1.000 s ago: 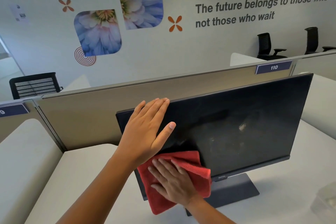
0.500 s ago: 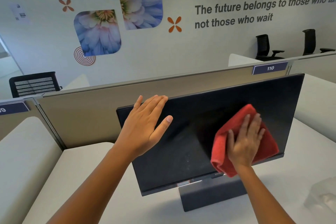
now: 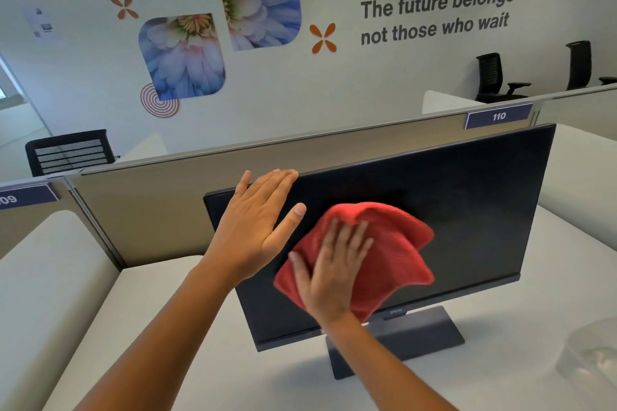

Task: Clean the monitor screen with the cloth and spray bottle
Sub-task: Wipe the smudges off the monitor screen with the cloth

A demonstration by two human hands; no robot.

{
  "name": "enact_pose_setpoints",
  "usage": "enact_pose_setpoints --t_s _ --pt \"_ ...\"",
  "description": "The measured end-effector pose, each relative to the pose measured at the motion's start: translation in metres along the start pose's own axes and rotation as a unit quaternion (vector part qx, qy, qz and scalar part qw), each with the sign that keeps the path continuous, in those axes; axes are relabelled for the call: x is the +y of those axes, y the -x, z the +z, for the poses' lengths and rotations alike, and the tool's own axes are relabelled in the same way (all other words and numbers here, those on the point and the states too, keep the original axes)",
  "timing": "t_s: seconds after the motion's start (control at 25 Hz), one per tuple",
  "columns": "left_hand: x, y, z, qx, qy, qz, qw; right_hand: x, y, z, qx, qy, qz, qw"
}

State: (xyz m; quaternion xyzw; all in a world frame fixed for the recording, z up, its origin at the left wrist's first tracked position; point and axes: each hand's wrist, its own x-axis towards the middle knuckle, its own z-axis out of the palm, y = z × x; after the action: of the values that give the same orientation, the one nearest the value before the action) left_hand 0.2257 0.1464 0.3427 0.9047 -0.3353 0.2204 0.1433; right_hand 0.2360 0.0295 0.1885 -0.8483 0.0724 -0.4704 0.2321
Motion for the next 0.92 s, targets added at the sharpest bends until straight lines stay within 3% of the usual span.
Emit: enact_pose_setpoints --t_s 0.16,0.32,0.44,0.64,0.8,0.92 --pt "0.002 0.001 0.001 0.004 -0.002 -0.01 1.0 -0.014 0.024 0.016 -0.047 0.063 -0.193 0.978" --pt "0.003 0.0 0.001 0.016 -0.002 -0.01 1.0 0.02 0.005 0.007 -0.025 0.046 -0.235 0.971" --pt "0.004 -0.001 0.003 0.028 -0.004 -0.011 1.0 0.06 -0.01 -0.009 0.008 0.03 -0.169 0.985" --pt "0.005 -0.001 0.008 0.051 -0.004 -0.019 0.999 0.128 -0.039 -0.044 0.053 0.13 -0.082 0.987" --pt "0.01 -0.005 0.008 0.054 -0.005 -0.026 0.998 0.171 -0.091 -0.078 0.072 0.113 0.06 0.989" --pt "0.011 -0.008 0.008 0.055 -0.007 -0.028 0.998 0.188 -0.14 -0.099 0.127 0.048 0.193 0.972"
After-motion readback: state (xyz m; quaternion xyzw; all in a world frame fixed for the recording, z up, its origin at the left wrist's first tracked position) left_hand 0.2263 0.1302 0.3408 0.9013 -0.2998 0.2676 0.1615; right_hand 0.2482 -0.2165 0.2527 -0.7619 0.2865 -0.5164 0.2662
